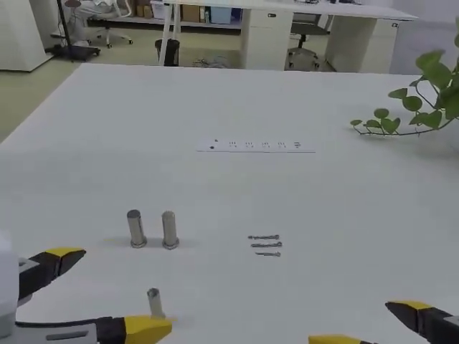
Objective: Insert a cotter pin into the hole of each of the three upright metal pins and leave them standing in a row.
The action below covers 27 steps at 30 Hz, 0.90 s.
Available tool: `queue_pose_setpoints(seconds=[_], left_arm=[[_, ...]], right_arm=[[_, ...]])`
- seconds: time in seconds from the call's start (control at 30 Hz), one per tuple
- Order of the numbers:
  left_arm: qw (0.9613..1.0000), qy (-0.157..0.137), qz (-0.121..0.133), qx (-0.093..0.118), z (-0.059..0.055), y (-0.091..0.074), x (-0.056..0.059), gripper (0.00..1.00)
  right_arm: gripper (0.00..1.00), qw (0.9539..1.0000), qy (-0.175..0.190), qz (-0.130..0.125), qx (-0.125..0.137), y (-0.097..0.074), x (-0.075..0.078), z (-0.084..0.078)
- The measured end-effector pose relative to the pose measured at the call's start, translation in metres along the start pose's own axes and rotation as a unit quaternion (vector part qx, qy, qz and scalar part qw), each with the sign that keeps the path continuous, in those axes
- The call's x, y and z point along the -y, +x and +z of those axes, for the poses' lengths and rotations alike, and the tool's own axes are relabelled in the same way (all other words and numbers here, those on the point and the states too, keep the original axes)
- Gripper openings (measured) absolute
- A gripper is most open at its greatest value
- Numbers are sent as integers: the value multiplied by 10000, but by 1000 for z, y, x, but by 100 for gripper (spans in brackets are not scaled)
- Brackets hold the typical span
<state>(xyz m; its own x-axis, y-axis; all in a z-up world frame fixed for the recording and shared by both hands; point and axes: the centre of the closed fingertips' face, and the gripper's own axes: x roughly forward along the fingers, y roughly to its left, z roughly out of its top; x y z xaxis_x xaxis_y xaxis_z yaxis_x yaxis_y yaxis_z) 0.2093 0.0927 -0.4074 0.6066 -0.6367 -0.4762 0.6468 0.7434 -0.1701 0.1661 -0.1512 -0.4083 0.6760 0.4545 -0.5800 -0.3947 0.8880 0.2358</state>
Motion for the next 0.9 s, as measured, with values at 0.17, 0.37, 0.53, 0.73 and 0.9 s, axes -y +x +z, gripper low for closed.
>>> queue_pose_setpoints(seconds=[0.17,0.37,0.53,0.73,0.9], left_arm=[[9998,-93,156,24,-2,-7,-11,99],[9993,-258,253,70,-3,-17,-20,99],[9995,-203,207,-114,-10,-23,-18,99],[9996,-51,283,-66,-11,-29,-16,99],[9994,29,334,38,-8,-32,-13,99]], right_arm=[[75,9999,-112,-95,-46,-1,17,7],[74,9993,-290,-177,-133,1,33,17],[73,9973,-659,-104,-303,7,38,27],[72,9921,-1099,58,-599,15,43,32],[68,9871,-1407,183,-746,21,43,39]])
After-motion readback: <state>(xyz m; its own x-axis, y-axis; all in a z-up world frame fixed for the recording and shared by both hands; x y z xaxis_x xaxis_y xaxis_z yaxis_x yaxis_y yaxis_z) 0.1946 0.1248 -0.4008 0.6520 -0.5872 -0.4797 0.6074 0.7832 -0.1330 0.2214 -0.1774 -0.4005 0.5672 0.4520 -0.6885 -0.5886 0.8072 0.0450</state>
